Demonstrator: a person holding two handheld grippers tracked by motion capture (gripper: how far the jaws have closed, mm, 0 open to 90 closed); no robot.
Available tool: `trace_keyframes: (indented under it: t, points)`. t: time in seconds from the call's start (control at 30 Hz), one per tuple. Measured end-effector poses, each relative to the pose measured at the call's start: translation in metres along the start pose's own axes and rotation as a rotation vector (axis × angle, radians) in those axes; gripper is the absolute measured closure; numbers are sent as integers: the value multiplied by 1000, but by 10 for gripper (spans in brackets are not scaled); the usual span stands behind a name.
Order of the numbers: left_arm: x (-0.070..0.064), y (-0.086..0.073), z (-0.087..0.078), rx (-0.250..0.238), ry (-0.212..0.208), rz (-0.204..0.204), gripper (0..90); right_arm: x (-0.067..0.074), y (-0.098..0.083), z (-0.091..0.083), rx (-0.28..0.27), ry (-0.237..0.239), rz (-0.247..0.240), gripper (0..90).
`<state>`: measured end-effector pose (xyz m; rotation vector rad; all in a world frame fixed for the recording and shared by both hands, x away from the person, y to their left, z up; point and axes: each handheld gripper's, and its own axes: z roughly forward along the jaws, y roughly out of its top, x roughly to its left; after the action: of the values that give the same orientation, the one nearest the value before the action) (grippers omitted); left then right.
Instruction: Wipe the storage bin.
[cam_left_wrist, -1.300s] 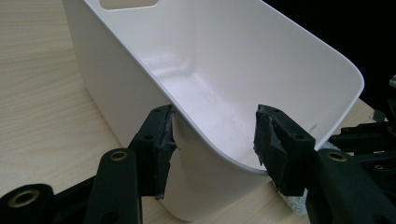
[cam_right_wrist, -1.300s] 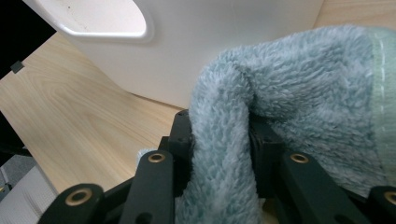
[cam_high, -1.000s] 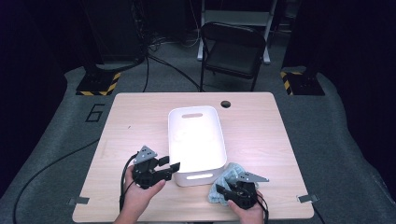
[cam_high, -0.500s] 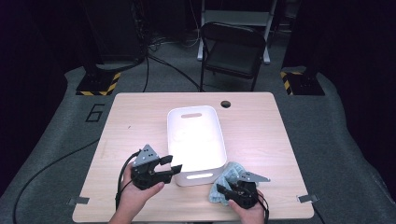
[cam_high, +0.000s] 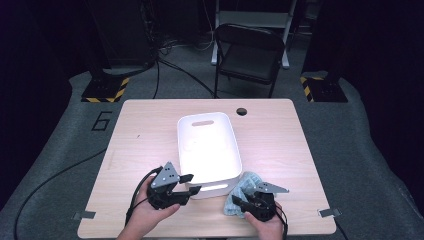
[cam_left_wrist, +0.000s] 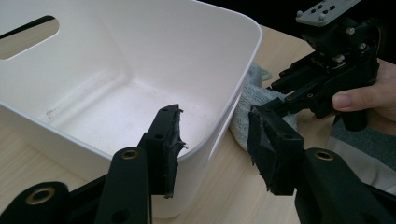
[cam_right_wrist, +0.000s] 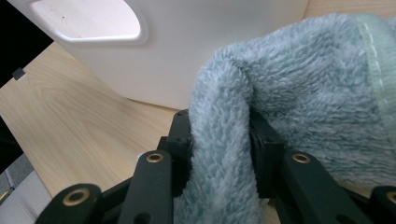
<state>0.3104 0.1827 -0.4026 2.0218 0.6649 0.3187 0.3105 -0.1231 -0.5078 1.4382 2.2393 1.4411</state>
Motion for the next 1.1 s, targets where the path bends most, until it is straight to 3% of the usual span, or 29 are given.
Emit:
trace_keyframes:
  t: [0.2, 0.57, 0.7, 0.77, 0.93, 1.1]
  points:
    - [-3, 0, 5, 1, 37, 29, 669, 0, -2, -2, -7, -6, 1, 661]
    - [-14, 8, 19, 22, -74, 32, 809, -3, -8, -12, -34, -25, 25, 661]
    - [-20, 8, 24, 9, -134, -4, 862, -4, -8, -14, -29, -28, 24, 661]
    - [-25, 9, 26, 11, -118, 20, 869, -4, -8, -14, -29, -27, 23, 661]
    - [-33, 9, 28, 2, -97, 6, 870, -5, -8, -13, -31, -26, 28, 661]
    - [-29, 8, 28, 10, -108, 7, 859, -5, -8, -15, -34, -26, 33, 661]
